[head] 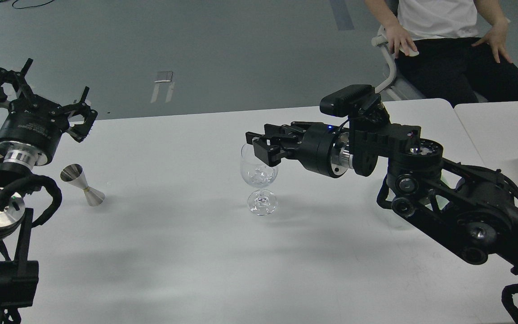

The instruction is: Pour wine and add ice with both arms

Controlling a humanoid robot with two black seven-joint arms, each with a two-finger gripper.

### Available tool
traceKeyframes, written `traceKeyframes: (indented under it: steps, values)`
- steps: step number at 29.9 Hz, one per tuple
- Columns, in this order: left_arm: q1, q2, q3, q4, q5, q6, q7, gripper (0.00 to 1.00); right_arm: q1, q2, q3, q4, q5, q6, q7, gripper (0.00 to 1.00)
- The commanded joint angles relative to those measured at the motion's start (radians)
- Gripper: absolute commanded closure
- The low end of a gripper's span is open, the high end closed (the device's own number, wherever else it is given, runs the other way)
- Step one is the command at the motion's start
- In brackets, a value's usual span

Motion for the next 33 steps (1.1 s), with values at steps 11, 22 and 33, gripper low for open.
traceKeyframes:
  steps: [11, 22, 33]
  values:
    - [0.001, 0.001, 0.003, 0.041, 0.002, -0.035, -0.002, 0.02, -0.016, 0.205, 0.399, -0.079, 0.203, -0.085, 0.003, 0.0]
    - [-0.002, 0.002, 0.005, 0.078, 0.002, -0.071, -0.006, 0.02, -0.01, 0.218, 0.632, -0.218, 0.64, -0.242, 0.017, 0.0]
    - [-0.003, -0.001, 0.008, 0.115, 0.003, -0.091, -0.014, 0.02, -0.007, 0.221, 0.858, -0.456, 1.082, -0.288, 0.054, 0.0]
